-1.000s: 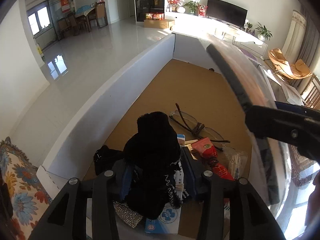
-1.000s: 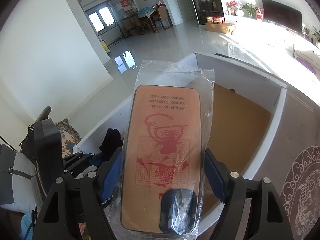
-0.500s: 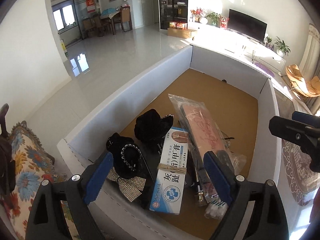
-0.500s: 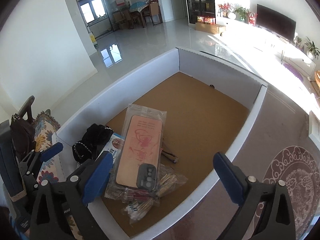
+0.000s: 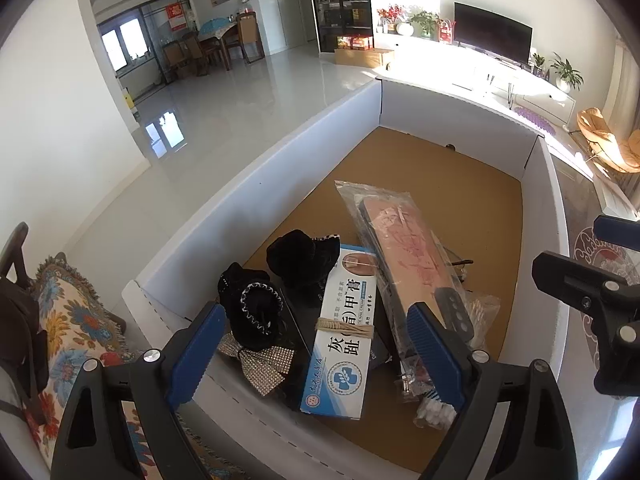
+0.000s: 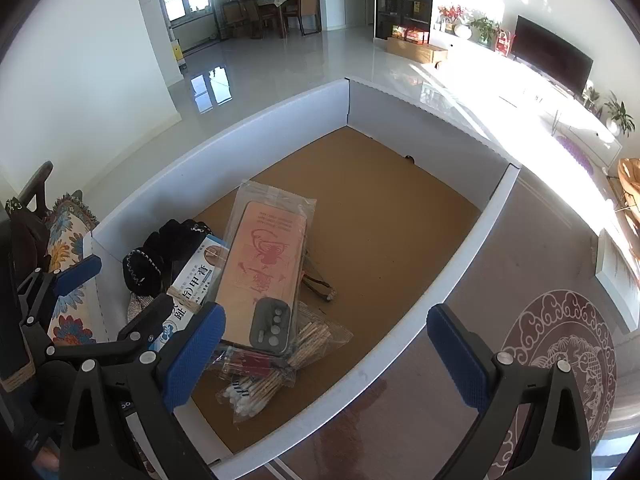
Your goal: Organize objects
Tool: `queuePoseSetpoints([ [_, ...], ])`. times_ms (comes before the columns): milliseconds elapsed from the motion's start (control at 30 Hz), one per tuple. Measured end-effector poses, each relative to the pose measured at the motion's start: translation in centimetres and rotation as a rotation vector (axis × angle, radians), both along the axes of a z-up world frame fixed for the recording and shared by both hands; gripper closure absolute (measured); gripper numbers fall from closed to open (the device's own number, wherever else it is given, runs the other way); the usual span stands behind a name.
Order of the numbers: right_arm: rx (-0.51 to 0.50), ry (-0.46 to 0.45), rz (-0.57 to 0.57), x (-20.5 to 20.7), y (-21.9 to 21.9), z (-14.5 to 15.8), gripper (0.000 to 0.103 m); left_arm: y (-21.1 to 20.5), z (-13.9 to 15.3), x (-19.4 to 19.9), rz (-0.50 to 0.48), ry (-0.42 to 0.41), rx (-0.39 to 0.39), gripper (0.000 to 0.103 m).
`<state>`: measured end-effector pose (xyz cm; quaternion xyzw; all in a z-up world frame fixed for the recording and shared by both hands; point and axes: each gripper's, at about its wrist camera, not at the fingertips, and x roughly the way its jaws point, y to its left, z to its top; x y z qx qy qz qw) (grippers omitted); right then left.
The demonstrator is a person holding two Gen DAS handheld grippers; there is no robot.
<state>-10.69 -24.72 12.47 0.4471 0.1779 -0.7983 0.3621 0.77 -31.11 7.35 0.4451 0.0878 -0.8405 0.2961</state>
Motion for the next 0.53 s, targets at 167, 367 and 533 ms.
queuePoseSetpoints([
  [167, 0.012, 0.008, 0.014, 0.1, -0.6, 0.2, 0.002, -0.6, -0.2, 0.3, 0.009, 0.004, 0.02, 0.011],
  [367, 0.006, 0.001, 0.012, 0.0, -0.8, -0.1, 0.002, -1.2, -0.5, 0.4, 0.023, 0.013, 0.039, 0.011],
  [533, -0.009, -0.008, 0.004, 0.0, -0.3, -0.4, 0.002, -0.4, 0.1, 1.0, 0.043, 0.059, -0.032, 0.01],
])
